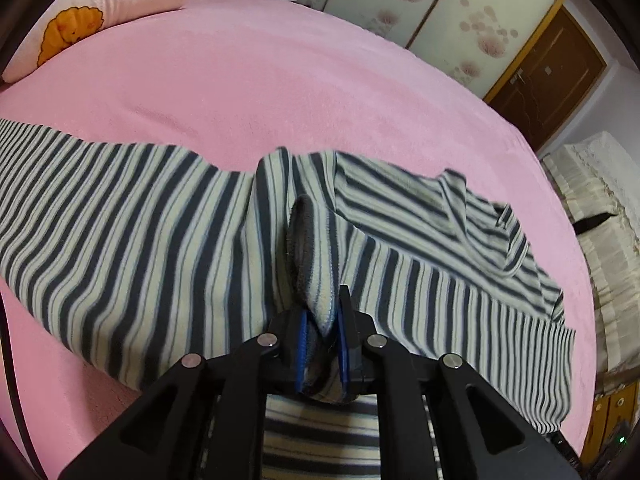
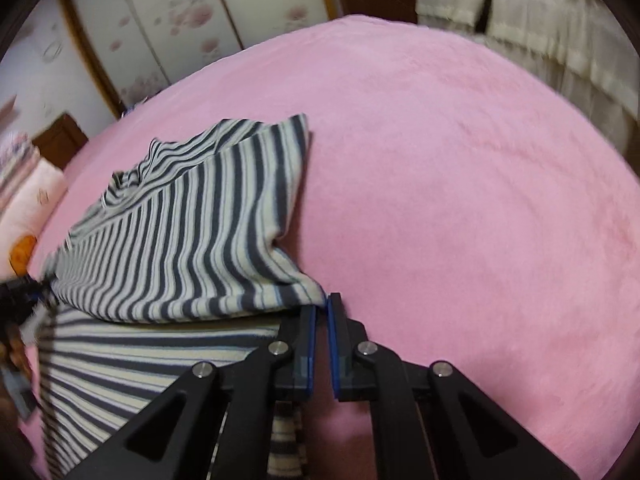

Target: Fold small clothes

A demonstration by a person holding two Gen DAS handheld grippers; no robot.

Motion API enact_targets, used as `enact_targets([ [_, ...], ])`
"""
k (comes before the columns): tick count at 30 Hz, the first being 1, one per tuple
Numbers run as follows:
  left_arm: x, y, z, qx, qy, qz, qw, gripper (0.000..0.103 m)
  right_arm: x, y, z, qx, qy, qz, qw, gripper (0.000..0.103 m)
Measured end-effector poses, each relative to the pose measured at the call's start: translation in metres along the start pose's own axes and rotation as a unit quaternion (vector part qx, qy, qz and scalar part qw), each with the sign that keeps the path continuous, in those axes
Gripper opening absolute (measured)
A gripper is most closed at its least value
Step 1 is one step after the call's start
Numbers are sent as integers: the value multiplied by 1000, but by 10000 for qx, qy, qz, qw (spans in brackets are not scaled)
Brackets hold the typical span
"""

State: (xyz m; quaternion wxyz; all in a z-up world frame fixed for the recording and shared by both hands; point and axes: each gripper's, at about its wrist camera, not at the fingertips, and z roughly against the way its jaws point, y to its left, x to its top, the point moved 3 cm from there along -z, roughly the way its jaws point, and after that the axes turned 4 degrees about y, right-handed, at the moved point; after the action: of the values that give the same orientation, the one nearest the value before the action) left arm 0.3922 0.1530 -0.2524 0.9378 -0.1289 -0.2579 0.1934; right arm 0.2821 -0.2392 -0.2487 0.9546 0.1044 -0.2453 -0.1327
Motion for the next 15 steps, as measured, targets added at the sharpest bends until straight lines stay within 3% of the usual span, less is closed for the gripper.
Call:
enact_targets([
  [5, 1, -2, -1, -151, 45, -52, 9999, 20, 0, -12, 24, 212, 154, 7, 9997, 13],
  [10, 2, -8, -2, -226, 81, -312, 9992, 26, 27, -11, 53, 369, -165, 122, 9991, 47],
  [15, 2, -9, -5, -348, 111, -323, 9988, 26, 89, 11, 14, 470, 62, 282, 9985, 47],
])
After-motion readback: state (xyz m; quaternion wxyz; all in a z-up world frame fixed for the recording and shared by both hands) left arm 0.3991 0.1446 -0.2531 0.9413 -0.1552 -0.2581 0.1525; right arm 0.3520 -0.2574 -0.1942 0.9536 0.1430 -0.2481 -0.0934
